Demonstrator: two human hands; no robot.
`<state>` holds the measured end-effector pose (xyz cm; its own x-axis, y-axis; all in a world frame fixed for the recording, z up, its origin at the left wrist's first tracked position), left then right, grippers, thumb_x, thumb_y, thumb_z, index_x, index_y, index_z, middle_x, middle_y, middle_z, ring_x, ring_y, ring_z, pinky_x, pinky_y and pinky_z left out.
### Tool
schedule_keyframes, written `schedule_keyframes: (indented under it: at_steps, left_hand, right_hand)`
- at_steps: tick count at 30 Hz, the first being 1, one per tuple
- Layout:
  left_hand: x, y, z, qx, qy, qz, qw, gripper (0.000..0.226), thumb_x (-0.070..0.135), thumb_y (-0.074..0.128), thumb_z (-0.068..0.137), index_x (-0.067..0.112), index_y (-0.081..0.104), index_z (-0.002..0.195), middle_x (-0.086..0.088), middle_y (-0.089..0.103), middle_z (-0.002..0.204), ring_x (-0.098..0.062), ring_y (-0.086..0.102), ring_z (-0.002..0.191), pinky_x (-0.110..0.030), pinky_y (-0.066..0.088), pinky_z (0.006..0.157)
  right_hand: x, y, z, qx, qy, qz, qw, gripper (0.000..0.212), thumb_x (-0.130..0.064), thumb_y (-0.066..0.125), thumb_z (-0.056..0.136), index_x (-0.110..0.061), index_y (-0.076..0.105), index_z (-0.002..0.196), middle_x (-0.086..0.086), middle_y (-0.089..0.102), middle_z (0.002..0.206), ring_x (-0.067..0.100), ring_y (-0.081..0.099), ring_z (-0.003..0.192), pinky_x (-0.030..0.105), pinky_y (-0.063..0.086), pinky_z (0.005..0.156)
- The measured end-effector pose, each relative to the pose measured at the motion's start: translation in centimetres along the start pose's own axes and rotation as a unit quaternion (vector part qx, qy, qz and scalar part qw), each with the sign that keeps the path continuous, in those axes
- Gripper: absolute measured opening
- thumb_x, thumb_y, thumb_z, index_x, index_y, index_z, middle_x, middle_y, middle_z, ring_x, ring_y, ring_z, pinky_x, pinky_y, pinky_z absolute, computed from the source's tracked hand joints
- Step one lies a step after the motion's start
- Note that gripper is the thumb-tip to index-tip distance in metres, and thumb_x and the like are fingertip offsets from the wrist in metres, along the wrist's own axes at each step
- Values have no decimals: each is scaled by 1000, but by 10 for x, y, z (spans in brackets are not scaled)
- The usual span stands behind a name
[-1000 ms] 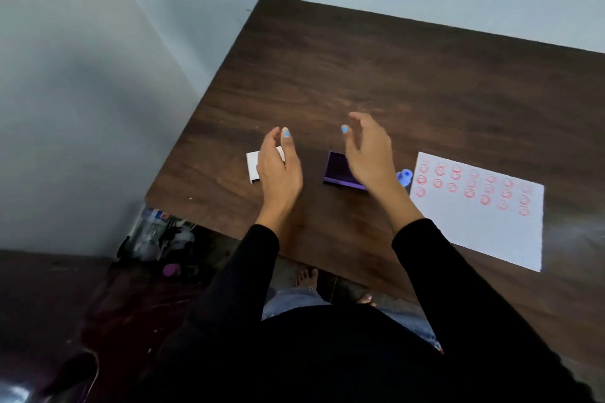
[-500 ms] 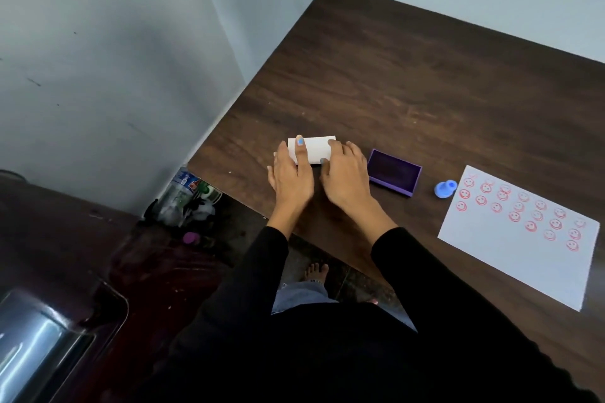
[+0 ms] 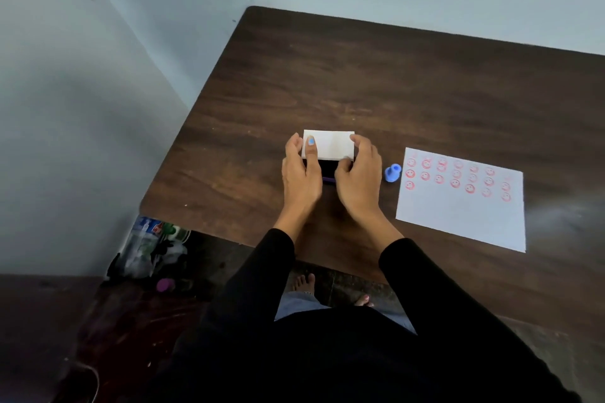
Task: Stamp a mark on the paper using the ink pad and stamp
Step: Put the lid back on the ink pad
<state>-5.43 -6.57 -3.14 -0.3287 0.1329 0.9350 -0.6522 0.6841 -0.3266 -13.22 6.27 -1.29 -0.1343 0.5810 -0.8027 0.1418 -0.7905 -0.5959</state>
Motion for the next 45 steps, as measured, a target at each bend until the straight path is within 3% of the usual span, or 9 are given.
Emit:
schedule_keyframes:
  at_steps: [5, 11, 14, 16, 20, 22, 25, 36, 45]
  left_hand:
    - [1, 23, -5, -28, 22, 50, 998, 44, 22, 39, 99, 13, 31, 141, -5, 53, 138, -21, 41, 128, -22, 24, 98]
    - [-6, 24, -6, -20, 22, 57, 998, 49, 1, 38, 91, 11, 33, 139, -5, 57, 133, -23, 42, 126, -22, 28, 100]
    - [-8, 23, -6, -14, 30, 71, 997, 51, -2, 36, 89, 10, 33, 139, -4, 57, 133, -22, 39, 125, -7, 18, 86]
    - [-11, 23, -7, -13, 30, 74, 997, 52, -3, 36, 89, 10, 33, 139, -4, 57, 134, -23, 38, 126, -6, 16, 83]
    - [-17, 20, -9, -19, 9, 72, 997, 53, -2, 38, 90, 12, 31, 140, -3, 55, 136, -22, 38, 129, -12, 21, 94]
    - [-19, 19, -9, -26, -3, 64, 998, 55, -2, 40, 89, 12, 30, 141, -4, 55, 136, -24, 43, 127, -27, 29, 107]
    - [-21, 20, -10, -35, -10, 64, 997, 57, -2, 42, 89, 12, 28, 142, -5, 54, 137, -26, 44, 126, -42, 32, 111]
    - [-25, 21, -8, -35, -1, 80, 996, 57, -1, 46, 86, 14, 32, 140, -6, 59, 132, -25, 44, 125, -26, 27, 104]
    - [-20, 20, -9, -39, 4, 79, 996, 61, -6, 48, 83, 11, 33, 140, -10, 56, 133, -24, 46, 124, -37, 37, 109]
  right_hand:
    - [24, -18, -8, 24, 32, 16, 999, 40, -3, 51, 87, -12, 43, 126, 10, 50, 131, 21, 48, 118, 19, 38, 83]
    - [34, -18, -16, 13, 46, 0, 999, 39, -3, 51, 87, -11, 44, 125, 12, 50, 130, 23, 52, 111, 22, 38, 80]
    - [35, -15, -19, -2, 51, -8, 999, 38, -3, 50, 87, -10, 44, 124, 13, 48, 132, 25, 53, 110, 27, 43, 83]
    - [35, -13, -20, -18, 53, -15, 998, 39, -3, 50, 88, -9, 43, 125, 14, 48, 132, 26, 51, 114, 33, 46, 87]
    - [36, -8, -20, -46, 55, -19, 997, 42, -1, 48, 87, -8, 42, 128, 15, 48, 133, 28, 48, 119, 39, 45, 95]
    - [37, -7, -21, -54, 56, -21, 997, 43, -1, 49, 87, -8, 41, 129, 15, 49, 132, 29, 50, 118, 41, 47, 97]
    - [38, -6, -21, -51, 60, -21, 997, 43, -1, 50, 87, -8, 42, 128, 15, 51, 131, 28, 51, 117, 40, 47, 95]
    - [42, -8, -21, -32, 66, -43, 996, 39, -6, 57, 86, -4, 50, 124, 13, 53, 131, 25, 51, 119, 33, 43, 98]
    - [36, -9, -22, -22, 39, -75, 996, 40, -4, 57, 83, -1, 51, 122, 14, 52, 129, 26, 47, 120, 32, 43, 96]
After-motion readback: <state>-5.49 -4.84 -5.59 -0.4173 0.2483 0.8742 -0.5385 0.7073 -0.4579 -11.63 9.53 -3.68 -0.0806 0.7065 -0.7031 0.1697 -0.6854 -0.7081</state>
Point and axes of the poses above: each hand's wrist, its own z-axis towards the middle knuckle, its own y-axis out of the palm, x = y × z, the point moved 10 cm from there along z, towards the middle knuckle
